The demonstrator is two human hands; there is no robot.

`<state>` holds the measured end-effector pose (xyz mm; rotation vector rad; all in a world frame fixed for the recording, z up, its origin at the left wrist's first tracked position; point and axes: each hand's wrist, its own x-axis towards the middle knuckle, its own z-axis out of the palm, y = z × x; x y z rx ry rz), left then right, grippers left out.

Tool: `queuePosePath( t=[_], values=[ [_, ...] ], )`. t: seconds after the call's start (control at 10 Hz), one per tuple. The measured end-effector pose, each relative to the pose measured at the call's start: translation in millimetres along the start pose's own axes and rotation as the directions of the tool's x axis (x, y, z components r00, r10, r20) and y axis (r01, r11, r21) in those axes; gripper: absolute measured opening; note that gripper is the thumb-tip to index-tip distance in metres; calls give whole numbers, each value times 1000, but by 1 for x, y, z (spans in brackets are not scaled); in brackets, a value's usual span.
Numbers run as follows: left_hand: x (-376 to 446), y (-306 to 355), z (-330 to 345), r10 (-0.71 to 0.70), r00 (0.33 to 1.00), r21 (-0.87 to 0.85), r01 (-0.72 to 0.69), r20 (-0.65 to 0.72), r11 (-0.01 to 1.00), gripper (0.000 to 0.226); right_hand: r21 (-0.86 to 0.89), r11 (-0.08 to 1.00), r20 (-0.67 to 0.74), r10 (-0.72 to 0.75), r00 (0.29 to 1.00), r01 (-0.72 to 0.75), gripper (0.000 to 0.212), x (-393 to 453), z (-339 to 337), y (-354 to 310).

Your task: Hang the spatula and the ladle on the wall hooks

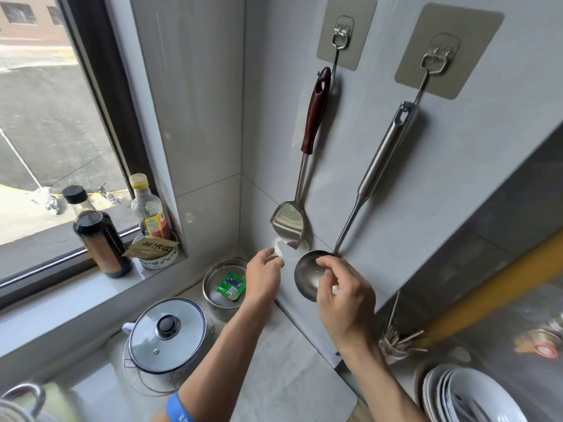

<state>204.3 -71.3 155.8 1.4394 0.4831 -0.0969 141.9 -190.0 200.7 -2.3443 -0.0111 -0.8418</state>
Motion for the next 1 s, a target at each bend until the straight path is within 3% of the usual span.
queuePosePath(
  t=[0.2,0.3,0.9,1.0],
  values=[
    [-42,-38,2,125,985,105,-137,115,985,19,-184,982,207,77,975,-39,25,-24,-11,20],
    [-46,-43,9,148,981,117,-163,124,980,19,-194,980,229,87,969,-42,26,-25,-14,25],
    [-53,-43,19,153,976,139,-175,153,975,25,-160,986,251,85,964,-46,28,-30,-19,35],
    [-57,-41,15,152,987,104,-158,59,982,24,-148,988,192,75,979,-47,28,-32,-23,31]
  ],
)
